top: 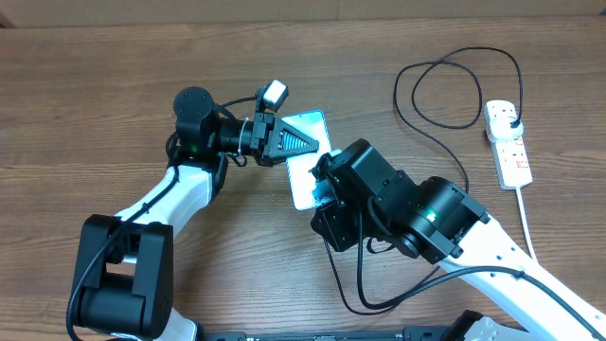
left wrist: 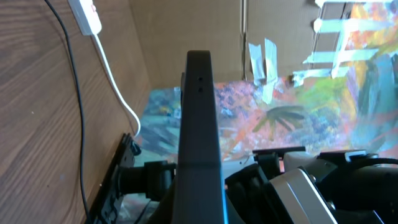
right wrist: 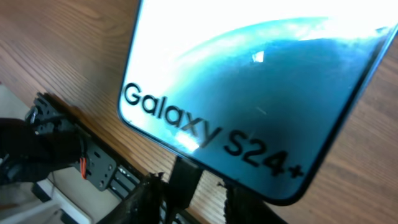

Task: Plug charger to phone and switch on socket
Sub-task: 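Push the connector upward into the phone's bottom port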

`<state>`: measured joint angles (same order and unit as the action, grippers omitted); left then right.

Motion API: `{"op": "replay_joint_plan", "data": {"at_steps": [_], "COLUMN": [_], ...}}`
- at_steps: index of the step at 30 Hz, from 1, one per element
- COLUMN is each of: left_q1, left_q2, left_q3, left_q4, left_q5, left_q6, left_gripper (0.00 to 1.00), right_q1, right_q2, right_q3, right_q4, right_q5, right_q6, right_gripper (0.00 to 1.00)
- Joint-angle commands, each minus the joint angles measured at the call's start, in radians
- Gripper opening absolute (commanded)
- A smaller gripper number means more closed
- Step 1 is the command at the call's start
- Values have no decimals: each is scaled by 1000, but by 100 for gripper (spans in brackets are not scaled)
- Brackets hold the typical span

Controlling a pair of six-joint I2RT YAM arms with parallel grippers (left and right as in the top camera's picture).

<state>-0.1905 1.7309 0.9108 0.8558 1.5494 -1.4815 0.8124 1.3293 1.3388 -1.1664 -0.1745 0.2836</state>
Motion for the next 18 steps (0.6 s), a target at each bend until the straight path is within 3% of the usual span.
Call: {"op": "replay_joint_plan", "data": {"at_steps": [1, 8, 18], "left_q1": [-6, -6, -6], "left_q2": [-1, -1, -1], "left_q3": [14, 14, 14], "left_q4": [6, 6, 6], "left_q5": [30, 31, 6], "left_q6": [24, 26, 46], "left_gripper": [4, 4, 4], "right_q1": [0, 0, 0], "right_q2": [-16, -51, -77], "right_q3": [98, 272, 196], "right_q4": [-42, -177, -227], "right_q5": [32, 68, -55], "right_q6": [-5, -2, 23], "right_gripper": [42, 49, 52]}}
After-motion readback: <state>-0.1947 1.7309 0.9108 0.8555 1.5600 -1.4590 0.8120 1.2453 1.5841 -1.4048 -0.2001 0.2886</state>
